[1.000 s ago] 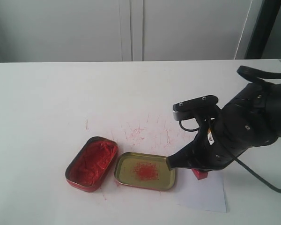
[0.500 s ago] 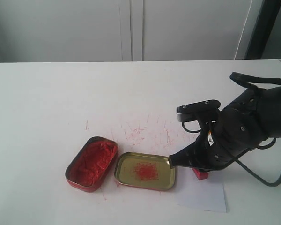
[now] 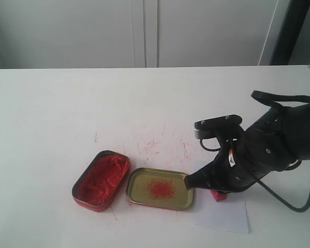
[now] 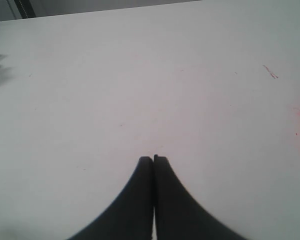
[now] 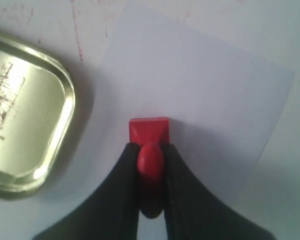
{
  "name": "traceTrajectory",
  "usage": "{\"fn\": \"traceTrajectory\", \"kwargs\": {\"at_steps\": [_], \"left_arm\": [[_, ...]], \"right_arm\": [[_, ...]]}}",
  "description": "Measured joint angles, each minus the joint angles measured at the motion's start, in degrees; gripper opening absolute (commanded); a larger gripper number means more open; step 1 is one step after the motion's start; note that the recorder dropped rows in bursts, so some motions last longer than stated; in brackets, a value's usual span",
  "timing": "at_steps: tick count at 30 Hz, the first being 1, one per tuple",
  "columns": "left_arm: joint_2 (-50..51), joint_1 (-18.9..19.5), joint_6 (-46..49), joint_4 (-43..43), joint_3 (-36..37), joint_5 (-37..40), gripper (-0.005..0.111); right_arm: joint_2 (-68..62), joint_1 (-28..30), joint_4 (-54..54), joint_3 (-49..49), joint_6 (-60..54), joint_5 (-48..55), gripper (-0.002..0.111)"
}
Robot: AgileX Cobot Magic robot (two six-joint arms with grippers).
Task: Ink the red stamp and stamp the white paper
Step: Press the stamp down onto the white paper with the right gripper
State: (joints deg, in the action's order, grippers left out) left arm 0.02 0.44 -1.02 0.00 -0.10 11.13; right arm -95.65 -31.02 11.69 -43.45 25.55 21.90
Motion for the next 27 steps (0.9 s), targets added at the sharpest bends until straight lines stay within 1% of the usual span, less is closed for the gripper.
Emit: {"fn": "traceTrajectory", "kwargs": {"at_steps": [27], "left_arm": [[0.00, 0.00, 0.00, 0.00, 0.00, 0.00, 0.000]], "right_arm": [[-3.91, 0.00, 0.84, -1.44, 0.12, 0.27, 0.000]]}}
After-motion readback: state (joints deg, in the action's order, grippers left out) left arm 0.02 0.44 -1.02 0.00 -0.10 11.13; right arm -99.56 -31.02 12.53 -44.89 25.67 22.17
